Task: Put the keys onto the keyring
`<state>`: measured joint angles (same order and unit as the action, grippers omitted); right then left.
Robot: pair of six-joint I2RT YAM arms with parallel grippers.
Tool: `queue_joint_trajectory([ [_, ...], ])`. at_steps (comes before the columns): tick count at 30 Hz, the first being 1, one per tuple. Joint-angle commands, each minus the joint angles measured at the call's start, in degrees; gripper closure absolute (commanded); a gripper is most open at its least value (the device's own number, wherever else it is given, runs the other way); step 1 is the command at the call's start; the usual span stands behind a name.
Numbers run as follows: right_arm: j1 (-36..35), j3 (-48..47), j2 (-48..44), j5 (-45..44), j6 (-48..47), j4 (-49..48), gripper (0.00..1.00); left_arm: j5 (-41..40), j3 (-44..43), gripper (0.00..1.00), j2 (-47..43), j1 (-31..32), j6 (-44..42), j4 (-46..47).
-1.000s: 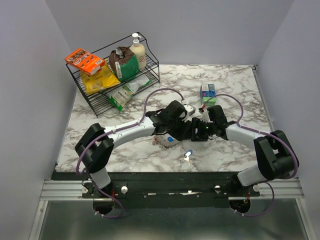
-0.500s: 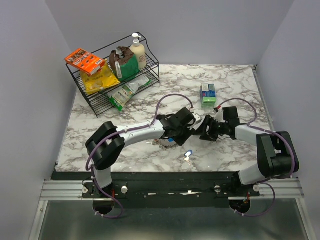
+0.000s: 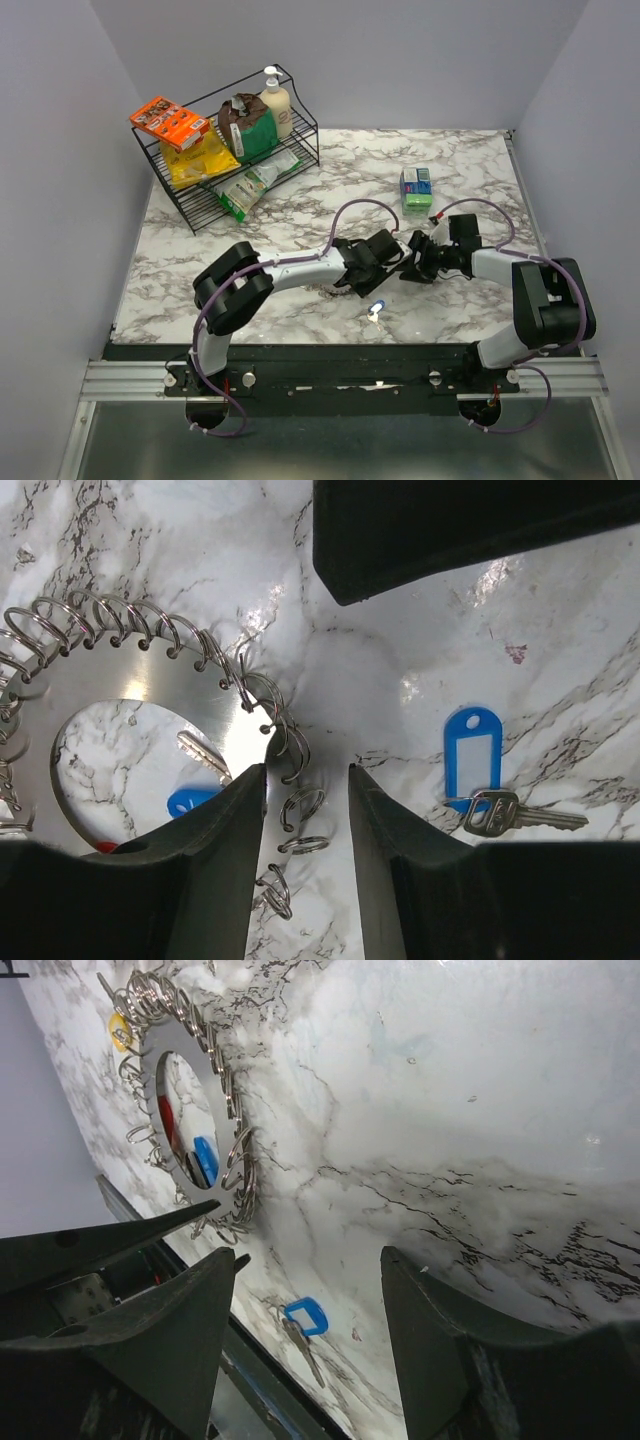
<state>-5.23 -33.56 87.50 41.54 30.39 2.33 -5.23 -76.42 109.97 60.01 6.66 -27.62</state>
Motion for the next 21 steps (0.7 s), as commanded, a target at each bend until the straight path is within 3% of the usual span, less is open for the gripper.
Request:
queue_joint_trajectory([
  [1,0.6,-0.8,1.6,1.8,-1.0,-0.6,0.32,-4.3,-0.9,0.53,1.6,1.1,-1.6,-0.7],
  [12,0.7,-1.1,4.1,4.0,-0.9,-1.8,0.32,-9.9,-0.3,0.62,3.9,2.5,-2.3,1.6],
  [21,0.7,-1.0,3.9,4.2,-1.1,-1.8,0.32,-10.7,1.4,0.92,3.8,2.5,-2.3,5.0],
])
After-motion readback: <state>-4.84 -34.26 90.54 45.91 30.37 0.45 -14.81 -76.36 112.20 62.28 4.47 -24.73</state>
